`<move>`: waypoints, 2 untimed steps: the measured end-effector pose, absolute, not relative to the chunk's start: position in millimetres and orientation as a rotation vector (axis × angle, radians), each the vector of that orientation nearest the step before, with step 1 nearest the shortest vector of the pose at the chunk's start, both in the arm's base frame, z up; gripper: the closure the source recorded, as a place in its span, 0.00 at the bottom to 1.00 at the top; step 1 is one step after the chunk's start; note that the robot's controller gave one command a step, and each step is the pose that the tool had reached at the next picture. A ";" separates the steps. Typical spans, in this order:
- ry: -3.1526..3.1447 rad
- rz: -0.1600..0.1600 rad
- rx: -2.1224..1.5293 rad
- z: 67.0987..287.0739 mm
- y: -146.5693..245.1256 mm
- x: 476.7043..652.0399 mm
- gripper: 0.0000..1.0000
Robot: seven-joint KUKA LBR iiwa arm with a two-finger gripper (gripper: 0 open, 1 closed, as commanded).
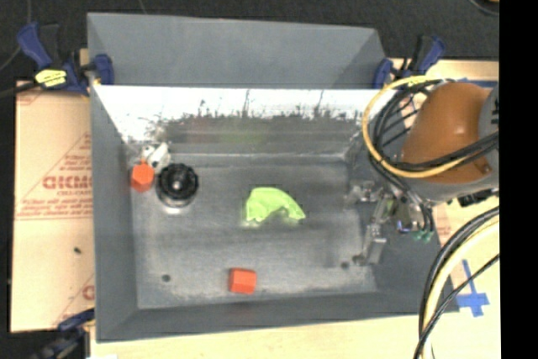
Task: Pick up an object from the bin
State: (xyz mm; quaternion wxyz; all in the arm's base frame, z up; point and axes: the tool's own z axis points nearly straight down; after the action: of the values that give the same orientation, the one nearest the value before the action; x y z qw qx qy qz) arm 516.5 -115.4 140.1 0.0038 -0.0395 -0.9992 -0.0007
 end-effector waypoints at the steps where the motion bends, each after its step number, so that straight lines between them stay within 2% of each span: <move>1: -3.145 0.005 0.160 136.1 -89.4 551.3 0.00; 2: -3.146 0.004 0.140 127.6 -78.8 555.8 0.00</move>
Offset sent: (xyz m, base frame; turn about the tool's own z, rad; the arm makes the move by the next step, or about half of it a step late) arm 0.0326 0.0667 -0.0466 -0.0346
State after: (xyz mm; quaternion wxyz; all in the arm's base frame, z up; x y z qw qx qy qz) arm 555.8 -78.8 127.6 -0.0040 0.0446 -0.9990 0.0014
